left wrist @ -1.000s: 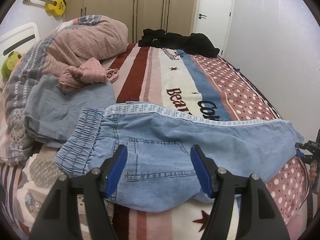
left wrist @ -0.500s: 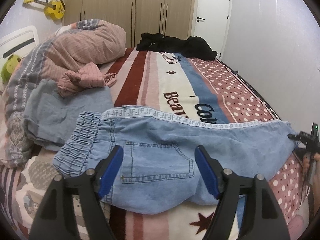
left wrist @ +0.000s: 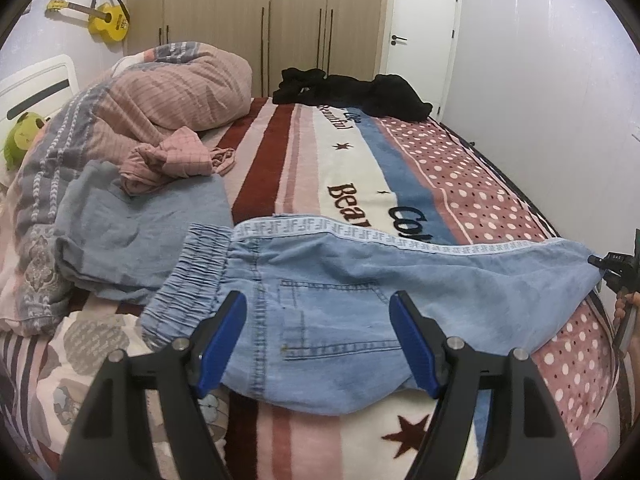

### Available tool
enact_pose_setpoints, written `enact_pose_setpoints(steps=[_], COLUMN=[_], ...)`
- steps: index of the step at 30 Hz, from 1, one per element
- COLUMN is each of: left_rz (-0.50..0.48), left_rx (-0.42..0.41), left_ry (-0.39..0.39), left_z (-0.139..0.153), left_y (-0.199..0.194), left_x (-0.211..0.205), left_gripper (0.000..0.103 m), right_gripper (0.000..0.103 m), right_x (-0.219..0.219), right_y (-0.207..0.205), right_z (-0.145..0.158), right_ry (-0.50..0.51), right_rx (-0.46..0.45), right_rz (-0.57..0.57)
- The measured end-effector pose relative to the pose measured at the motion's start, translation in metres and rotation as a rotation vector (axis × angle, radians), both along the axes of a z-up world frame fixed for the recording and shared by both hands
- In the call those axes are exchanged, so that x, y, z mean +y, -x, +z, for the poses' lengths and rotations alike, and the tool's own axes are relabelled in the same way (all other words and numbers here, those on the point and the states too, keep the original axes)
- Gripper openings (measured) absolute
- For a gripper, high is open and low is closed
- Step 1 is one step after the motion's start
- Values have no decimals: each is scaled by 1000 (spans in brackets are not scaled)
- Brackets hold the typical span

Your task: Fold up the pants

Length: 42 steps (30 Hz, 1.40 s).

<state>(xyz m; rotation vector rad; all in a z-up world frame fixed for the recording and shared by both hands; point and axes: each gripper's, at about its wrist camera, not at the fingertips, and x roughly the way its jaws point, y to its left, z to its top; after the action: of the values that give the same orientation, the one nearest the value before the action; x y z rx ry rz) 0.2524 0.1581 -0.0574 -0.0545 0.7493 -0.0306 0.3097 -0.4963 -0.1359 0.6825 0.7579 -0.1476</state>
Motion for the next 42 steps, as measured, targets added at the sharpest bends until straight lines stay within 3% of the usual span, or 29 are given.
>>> enact_pose_setpoints(steps=[12,15,16,18,20,23,25,27,32,35,38,42], left_rz=[-97,-102,-102,-99,-92,-86,-83,-84,-81,-90,-103,-149], left_rx=[4,0,-2,-7,-11,-13,-15,-15,-14,-2,7,33], left_ry=[39,50,52,57,70,92,100,101,107,105,116,154], left_z=[3,5,6,7,8,9,9,9,8,6,4,0], left_y=[1,1,1,1,0,-1,1,3,8,11,12,7], left_x=[-41,-45,-45,-45,-42,-37,-35,-33,-26,-23,-23,-35], left_gripper=[70,70,70,70,70,70,70,70,70,70,72,75], right_gripper=[3,3,3,4,4,5,6,6,7,12,17,45], right_x=[-64,-38,-19,9,52,124,178,220,295,297,293,285], right_y=[41,45,47,52,55,54,51,45,31,30,32,47], right_z=[19,49,68,93,120,136,131,113,35,2,-2,17], right_ry=[94,237,320,394,464,588,660,661,657,611,583,455], right_rx=[27,-28,-78,-156,-249,-322,-331,-278,-103,-12,-11,-35], right_rz=[-55,-34,-14,28,124,316,482,625,881,926,968,1047])
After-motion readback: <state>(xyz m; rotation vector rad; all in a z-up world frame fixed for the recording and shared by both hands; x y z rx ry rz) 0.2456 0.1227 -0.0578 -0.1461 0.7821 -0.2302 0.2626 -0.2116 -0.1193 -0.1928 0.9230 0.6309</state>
